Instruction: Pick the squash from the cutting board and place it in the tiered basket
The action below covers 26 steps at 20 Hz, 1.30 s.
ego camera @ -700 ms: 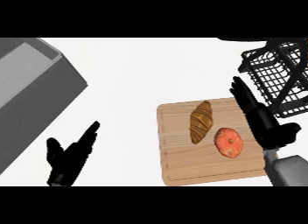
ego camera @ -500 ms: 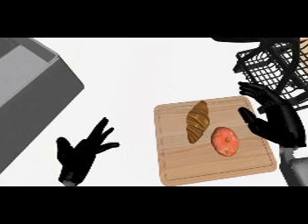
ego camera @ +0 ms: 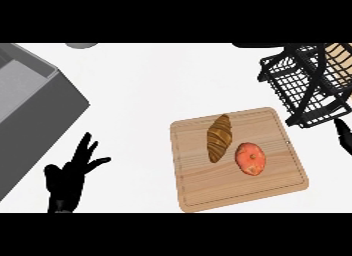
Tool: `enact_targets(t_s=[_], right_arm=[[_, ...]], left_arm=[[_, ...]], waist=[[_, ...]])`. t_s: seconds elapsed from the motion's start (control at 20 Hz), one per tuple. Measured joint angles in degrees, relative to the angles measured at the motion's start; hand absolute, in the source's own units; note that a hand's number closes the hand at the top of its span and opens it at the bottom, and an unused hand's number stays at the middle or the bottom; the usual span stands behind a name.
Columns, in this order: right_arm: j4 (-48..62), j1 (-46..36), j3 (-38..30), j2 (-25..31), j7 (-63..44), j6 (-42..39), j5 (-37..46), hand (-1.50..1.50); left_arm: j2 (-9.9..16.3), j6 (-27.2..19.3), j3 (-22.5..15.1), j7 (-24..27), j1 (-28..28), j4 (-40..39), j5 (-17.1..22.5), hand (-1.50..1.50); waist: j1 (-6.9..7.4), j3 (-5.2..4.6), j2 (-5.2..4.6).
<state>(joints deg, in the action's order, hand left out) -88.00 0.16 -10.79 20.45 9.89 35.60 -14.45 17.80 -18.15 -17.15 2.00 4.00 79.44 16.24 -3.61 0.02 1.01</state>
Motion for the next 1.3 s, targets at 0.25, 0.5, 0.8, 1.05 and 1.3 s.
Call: enact_targets(t_s=[0.25,0.5,0.8,1.05,1.3], right_arm=[[-16.8,12.6,3.6,-1.7,-4.8,4.1,3.5,-1.50],[-24.4,22.9,10.9,5.4,-17.0,1.1,9.4,-1.50],[-32.2,30.0,16.2,17.4,-34.0,-2.4,20.3,-1.50],[-37.9,29.7,18.7,23.8,-52.1,-4.4,31.5,-1.50],[-41.1,23.0,23.7,24.0,-67.9,-9.1,43.3,-1.50]], left_arm=[[0.0,-2.7,0.2,-0.4,-0.3,0.5,-2.6,0.00],[-0.5,-3.9,0.1,0.1,-0.8,0.6,-3.7,0.00],[-0.4,-4.0,-0.4,-0.6,-1.5,1.1,-4.6,0.00],[-1.1,-3.6,-1.2,0.0,-1.5,1.2,-5.1,0.00],[-1.8,-4.4,-1.3,-1.2,-2.9,0.2,-6.1,0.00]], waist=[[1.32,-0.09,-0.36],[2.10,-0.29,-0.73],[3.38,-0.49,-1.21],[4.58,-0.47,-1.38],[5.19,-0.28,-1.37]])
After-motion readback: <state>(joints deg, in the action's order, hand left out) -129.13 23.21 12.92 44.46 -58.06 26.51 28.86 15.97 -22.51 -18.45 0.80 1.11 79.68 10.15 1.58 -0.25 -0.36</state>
